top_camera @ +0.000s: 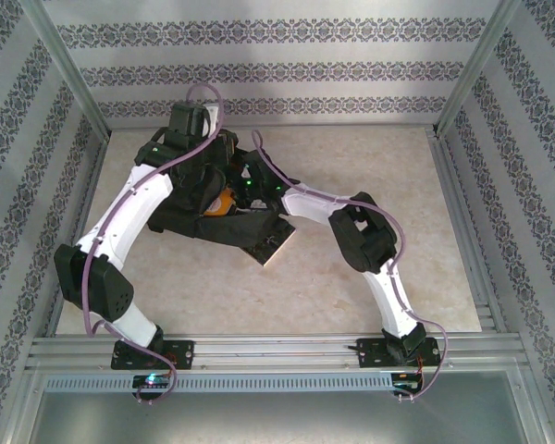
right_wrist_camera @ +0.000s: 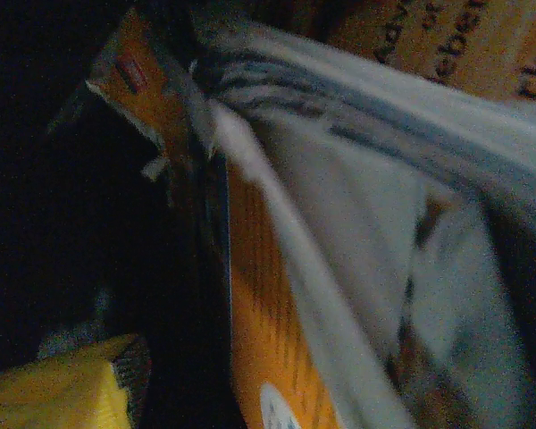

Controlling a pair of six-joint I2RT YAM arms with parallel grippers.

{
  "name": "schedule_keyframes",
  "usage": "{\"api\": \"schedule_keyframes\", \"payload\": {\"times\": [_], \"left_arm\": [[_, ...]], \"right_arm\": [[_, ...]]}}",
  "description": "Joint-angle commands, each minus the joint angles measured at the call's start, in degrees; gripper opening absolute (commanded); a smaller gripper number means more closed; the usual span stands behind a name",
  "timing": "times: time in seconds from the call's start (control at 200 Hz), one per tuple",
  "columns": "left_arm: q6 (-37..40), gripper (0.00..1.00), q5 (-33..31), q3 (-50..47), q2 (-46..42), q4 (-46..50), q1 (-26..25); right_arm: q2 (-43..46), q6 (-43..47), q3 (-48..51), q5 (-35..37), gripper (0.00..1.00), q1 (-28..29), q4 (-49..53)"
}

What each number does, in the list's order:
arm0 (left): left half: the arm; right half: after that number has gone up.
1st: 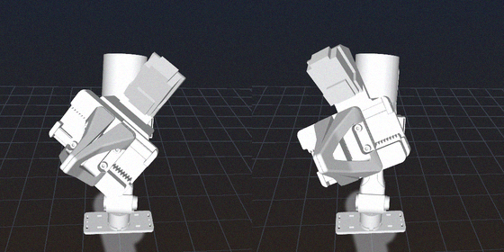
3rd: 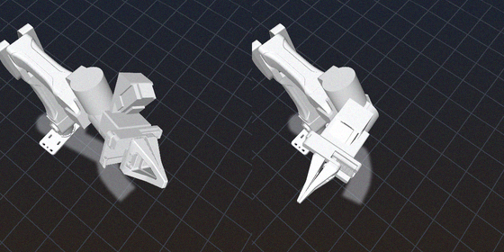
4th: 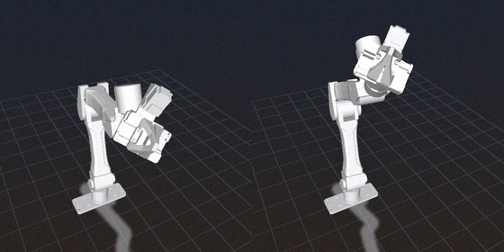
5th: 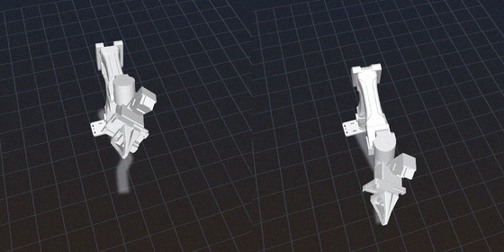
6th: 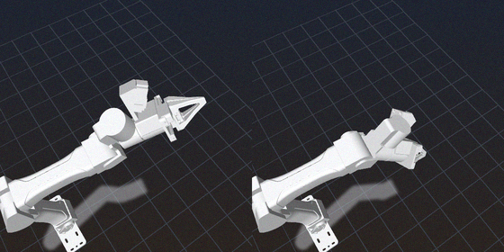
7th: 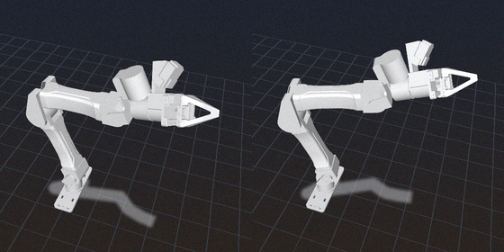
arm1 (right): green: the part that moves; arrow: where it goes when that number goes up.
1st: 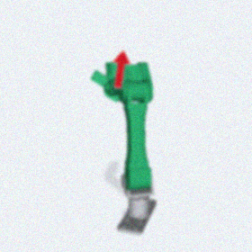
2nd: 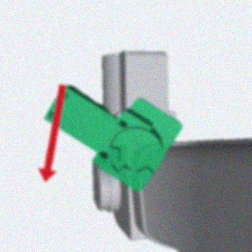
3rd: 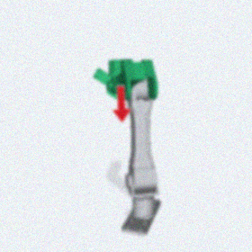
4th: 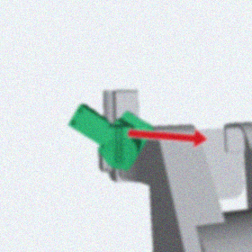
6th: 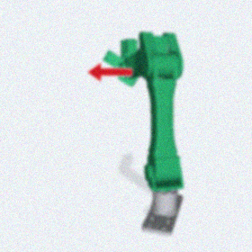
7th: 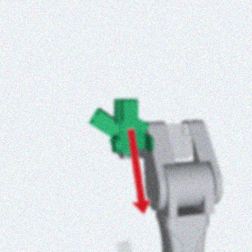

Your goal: Pack the student bag

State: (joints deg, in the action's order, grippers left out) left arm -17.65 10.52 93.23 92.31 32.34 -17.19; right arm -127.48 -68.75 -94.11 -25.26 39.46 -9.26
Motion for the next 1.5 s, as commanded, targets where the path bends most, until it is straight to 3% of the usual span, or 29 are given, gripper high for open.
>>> {"api": "schedule_keyframes", "payload": {"times": [0.0,0.23,0.43,0.595,0.714,0.879,1.019,1.154,1.204,1.354,1.494], "left_arm": [[-0.6,0.0,-1.1,-0.2,-0.4,-5.3,2.1],[0.0,0.0,-1.9,-0.6,2.0,-5.5,3.7],[-0.8,0.0,-5.5,4.0,4.5,-5.3,6.5],[-0.2,0.0,-10.7,11.9,7.6,-3.5,8.1],[-0.1,0.0,-8.8,17.9,11.4,-1.2,8.1],[-1.8,0.0,-3.1,17.0,13.4,-0.9,7.8],[-6.5,0.12,3.3,7.3,11.4,-5.0,6.4],[-13.7,0.46,9.4,-4.7,5.4,-13.6,5.9],[-15.4,0.55,11.7,-8.0,2.8,-15.4,5.8],[-17.2,0.61,13.1,-17.7,-8.5,-15.7,5.8],[-22.4,0.66,8.3,-28.6,-17.8,-11.7,5.9]], "right_arm": [[9.8,9.6,4.1,-2.5,0.78,-1.2,-0.9],[19.9,18.0,16.8,-5.1,0.84,-6.3,-1.7],[29.6,23.9,26.2,2.5,0.82,-10.2,4.8],[32.1,25.3,32.0,3.8,0.81,-13.3,8.1],[31.6,25.2,35.4,2.6,0.81,-14.8,7.3],[28.7,26.6,36.5,1.8,0.79,-15.5,7.5],[23.6,26.3,35.6,-2.8,0.73,-15.7,5.2],[18.5,27.5,31.9,-6.3,0.64,-15.8,6.4],[17.5,28.8,30.6,-5.9,0.61,-15.7,8.0],[15.6,31.9,28.1,-6.0,0.59,-14.7,11.7],[15.2,34.5,27.1,-5.0,0.55,-11.8,15.4]]}}
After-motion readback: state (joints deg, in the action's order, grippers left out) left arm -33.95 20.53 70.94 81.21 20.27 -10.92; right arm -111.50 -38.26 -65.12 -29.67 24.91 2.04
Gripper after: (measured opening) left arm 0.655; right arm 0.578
